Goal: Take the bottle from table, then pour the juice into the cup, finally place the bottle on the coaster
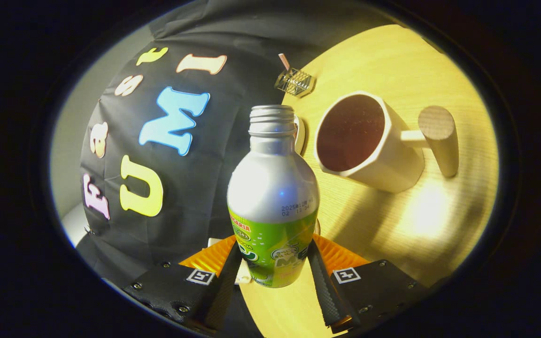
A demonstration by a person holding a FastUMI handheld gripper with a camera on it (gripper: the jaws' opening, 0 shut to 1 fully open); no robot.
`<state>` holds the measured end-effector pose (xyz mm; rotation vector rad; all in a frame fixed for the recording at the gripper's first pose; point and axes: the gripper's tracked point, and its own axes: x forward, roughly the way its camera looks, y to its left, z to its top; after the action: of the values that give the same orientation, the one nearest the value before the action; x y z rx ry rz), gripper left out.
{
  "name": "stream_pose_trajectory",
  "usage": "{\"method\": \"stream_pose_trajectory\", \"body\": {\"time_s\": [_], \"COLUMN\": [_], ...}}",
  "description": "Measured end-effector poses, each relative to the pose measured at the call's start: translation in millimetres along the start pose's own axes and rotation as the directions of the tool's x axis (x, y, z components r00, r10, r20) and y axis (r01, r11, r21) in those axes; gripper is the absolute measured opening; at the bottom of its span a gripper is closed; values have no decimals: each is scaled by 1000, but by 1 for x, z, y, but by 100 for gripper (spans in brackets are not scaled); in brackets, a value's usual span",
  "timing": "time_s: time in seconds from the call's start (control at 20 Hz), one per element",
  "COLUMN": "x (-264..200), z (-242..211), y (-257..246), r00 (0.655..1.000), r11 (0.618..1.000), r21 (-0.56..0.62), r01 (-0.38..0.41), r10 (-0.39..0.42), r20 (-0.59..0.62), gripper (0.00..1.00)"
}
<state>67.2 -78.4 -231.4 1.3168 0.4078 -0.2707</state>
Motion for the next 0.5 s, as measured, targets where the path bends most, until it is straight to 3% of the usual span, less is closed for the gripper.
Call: {"method": "stream_pose_trajectory", "body": {"time_s": [0.5], "x": [1], "z": [-15], "y": [6], "r00": [998], "r11": [983], "r21": [184], "r01": [11], "r10": [2], "r20": [-70], "gripper": [76]}}
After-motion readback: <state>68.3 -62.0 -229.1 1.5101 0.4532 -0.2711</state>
